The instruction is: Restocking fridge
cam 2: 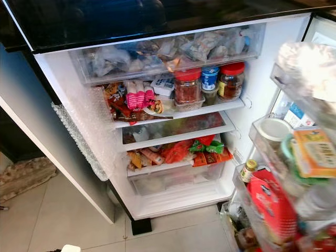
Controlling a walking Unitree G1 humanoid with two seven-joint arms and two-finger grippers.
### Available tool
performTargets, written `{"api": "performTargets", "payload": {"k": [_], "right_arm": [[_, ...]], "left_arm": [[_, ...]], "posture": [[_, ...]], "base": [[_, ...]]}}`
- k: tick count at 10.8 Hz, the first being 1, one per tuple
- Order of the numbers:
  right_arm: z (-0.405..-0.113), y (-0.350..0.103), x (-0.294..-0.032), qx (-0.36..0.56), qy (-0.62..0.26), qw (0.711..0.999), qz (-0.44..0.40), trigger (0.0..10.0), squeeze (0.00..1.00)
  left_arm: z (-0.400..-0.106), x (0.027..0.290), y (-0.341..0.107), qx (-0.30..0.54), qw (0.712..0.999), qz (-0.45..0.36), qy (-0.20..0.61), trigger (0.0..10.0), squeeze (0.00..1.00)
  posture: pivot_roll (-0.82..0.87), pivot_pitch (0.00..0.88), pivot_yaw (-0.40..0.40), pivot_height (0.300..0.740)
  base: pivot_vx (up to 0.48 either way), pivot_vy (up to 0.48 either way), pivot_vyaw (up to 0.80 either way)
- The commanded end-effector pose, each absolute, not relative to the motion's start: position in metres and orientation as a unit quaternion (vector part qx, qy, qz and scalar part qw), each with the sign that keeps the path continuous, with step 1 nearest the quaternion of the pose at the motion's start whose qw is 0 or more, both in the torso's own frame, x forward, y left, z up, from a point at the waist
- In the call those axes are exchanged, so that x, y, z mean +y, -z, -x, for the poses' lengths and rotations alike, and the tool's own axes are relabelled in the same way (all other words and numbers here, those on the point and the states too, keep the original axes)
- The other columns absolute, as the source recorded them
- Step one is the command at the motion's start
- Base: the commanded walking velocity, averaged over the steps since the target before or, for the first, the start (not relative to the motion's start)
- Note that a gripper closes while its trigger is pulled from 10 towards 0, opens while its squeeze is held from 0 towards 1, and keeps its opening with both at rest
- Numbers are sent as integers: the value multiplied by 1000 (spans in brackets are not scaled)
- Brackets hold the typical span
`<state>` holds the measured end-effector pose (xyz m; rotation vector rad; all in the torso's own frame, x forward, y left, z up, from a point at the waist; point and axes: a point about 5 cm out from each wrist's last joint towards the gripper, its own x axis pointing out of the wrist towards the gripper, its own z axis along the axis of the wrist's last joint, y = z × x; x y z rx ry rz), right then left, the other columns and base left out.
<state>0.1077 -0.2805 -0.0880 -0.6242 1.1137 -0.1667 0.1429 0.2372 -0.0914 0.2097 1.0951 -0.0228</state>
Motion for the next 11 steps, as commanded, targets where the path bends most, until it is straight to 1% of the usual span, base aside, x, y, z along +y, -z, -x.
{"api": "performTargets", "payload": {"k": [1,3,4,5,6,7,8,10,11], "right_arm": [[-104,85,-290,522,105,795,290,10000,0],[-105,86,-287,522,100,801,274,10000,0],[-108,90,-276,521,84,813,246,10000,0],[-111,95,-257,520,72,835,165,10000,0],[-114,98,-244,521,63,843,118,10000,0],[-115,101,-233,525,53,846,78,10000,0],[-115,102,-228,529,51,846,52,10000,0],[-113,104,-226,531,55,844,51,10000,0],[-109,104,-229,534,67,842,44,10000,0]], "left_arm": [[-139,243,91,525,844,-105,11,10000,0],[-139,243,91,526,844,-106,12,10000,0],[-139,242,92,526,844,-105,12,10000,0],[-136,243,92,529,842,-105,10,10000,0],[-135,245,92,529,842,-105,6,10000,0],[-134,247,92,529,842,-104,2,10000,0],[-134,246,92,530,842,-103,1,10000,0],[-134,242,93,528,844,-97,1,10000,0],[-134,239,94,527,844,-95,1,10000,0]], "posture": [[-36,0,60,740],[-36,0,59,740],[-34,0,57,740],[-33,0,56,740],[-30,0,56,740],[-24,0,53,740],[-19,0,52,740],[-18,0,53,740],[-18,0,51,740]], "base": [[0,0,0],[0,0,0],[0,0,0],[0,0,0],[0,0,0],[0,0,0],[0,0,0],[0,0,0],[0,0,0]]}}
